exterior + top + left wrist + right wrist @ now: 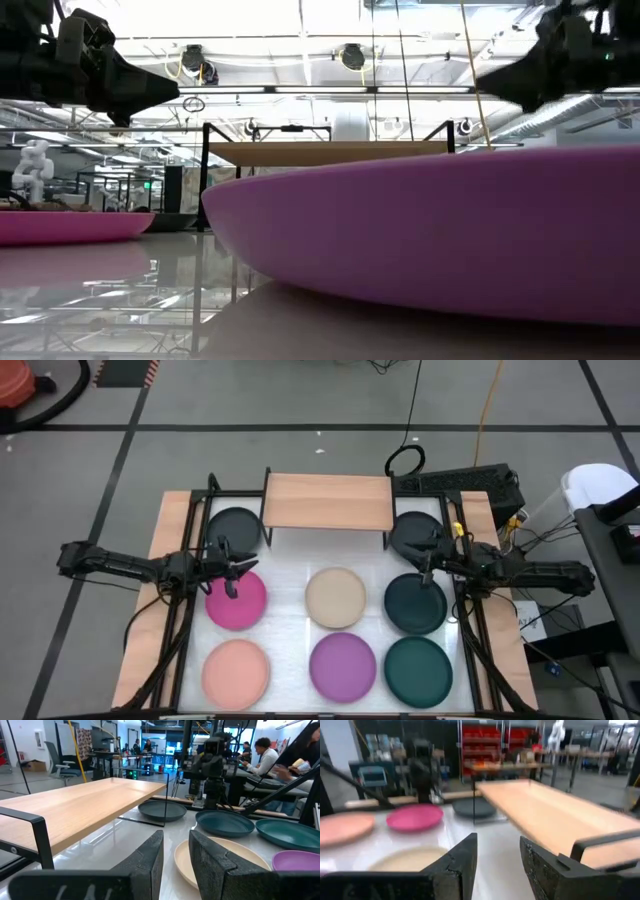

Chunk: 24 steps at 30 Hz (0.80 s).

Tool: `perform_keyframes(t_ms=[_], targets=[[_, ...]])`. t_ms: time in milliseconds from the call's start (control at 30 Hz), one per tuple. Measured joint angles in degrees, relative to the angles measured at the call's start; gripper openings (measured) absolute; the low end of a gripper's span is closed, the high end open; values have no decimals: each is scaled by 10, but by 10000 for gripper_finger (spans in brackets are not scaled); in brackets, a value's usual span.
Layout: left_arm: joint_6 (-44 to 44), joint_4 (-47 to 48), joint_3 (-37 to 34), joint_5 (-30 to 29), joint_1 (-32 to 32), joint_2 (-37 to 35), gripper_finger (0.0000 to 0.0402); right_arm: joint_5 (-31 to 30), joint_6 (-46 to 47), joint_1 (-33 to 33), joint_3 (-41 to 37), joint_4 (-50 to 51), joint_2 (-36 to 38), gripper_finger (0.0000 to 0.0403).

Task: Place and stack plates onto a shelf
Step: Put the right black plate on the shelf

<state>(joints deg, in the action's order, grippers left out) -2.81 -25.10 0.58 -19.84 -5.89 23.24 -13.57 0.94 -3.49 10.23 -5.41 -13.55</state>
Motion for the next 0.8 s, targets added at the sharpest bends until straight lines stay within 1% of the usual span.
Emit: perform_keyframes(t_ms=[133,167,333,567,700,767,800], targets=[[0,0,0,0,0,0,97,67,-6,11,5,-88,-36,130],[0,0,0,0,0,0,97,75,-10,15,5,-101,-43,130],[0,0,0,0,0,0,97,76,-34,25,5,-106,-58,130],[0,0,0,0,0,0,97,92,-65,60,6,-155,-58,130],[0,0,0,0,0,0,97,86,-89,82,9,-149,-57,130],[0,0,0,0,0,0,97,43,-89,91,29,-95,-58,130],[0,0,0,0,0,0,97,8,-83,96,44,-51,-61,130]])
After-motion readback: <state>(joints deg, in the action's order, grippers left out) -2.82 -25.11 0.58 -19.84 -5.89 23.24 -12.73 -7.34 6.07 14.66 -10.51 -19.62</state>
